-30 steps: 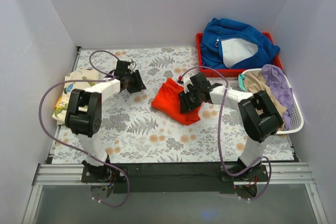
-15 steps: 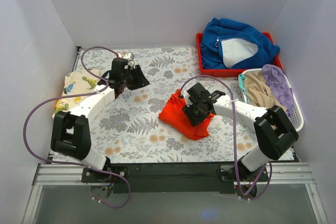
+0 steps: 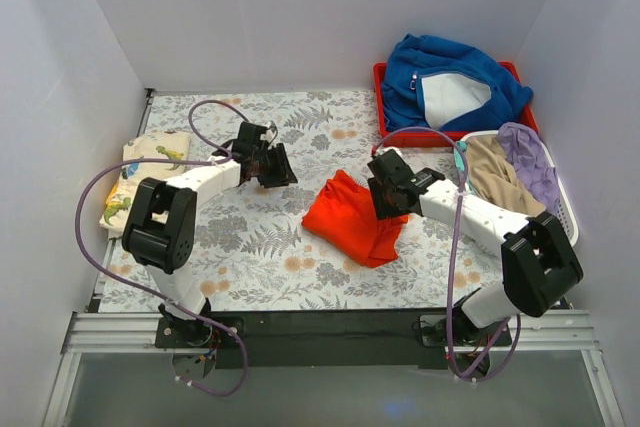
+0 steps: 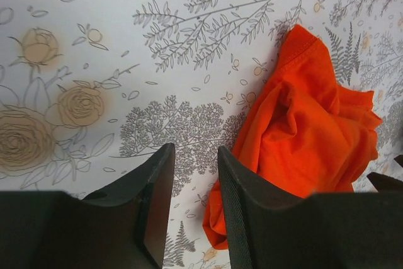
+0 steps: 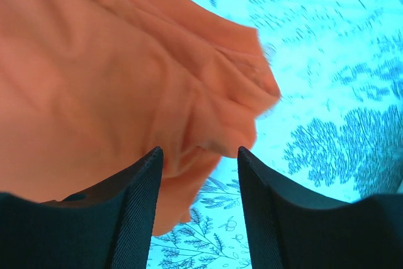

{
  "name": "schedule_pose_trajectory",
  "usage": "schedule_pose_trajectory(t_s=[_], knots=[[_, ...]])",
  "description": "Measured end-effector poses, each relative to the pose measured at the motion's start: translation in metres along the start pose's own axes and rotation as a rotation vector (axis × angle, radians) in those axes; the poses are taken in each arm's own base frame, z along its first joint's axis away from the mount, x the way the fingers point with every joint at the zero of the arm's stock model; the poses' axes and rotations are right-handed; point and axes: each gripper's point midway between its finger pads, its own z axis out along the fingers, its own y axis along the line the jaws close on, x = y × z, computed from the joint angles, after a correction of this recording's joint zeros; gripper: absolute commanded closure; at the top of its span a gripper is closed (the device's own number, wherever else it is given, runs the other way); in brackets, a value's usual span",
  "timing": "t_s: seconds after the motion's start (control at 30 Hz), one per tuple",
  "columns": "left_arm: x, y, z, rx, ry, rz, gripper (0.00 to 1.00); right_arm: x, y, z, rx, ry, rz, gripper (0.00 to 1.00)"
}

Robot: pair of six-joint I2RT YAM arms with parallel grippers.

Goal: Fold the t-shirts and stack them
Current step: Fold the tshirt

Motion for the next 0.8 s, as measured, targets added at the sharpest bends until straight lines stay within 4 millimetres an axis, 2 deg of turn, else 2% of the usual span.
schedule_pose_trajectory(t_s=[0.1, 0.2, 0.4, 0.5, 0.7, 0.8], knots=[[0.011, -0.004, 0.008, 0.01, 0.039, -0.001, 0.68, 0.017, -0.021, 0.002, 0.074, 0.015, 0.078, 0.41], [0.019, -0.008, 0.015, 0.023, 0.072, -0.003, 0.68, 0.026, -0.038, -0.003, 0.129, 0.005, 0.141, 0.41], [0.031, -0.02, 0.022, 0.053, 0.112, 0.006, 0.69, 0.029, -0.051, -0.008, 0.2, -0.036, 0.233, 0.34], [0.04, -0.027, 0.026, 0.065, 0.137, 0.015, 0.69, 0.042, -0.057, -0.003, 0.231, -0.017, 0.278, 0.32], [0.061, -0.027, 0.036, 0.075, 0.206, 0.008, 0.69, 0.077, -0.046, 0.016, 0.169, 0.06, 0.325, 0.31], [0.065, -0.03, 0.037, 0.085, 0.222, 0.002, 0.69, 0.082, -0.034, 0.026, 0.118, 0.091, 0.327, 0.31]])
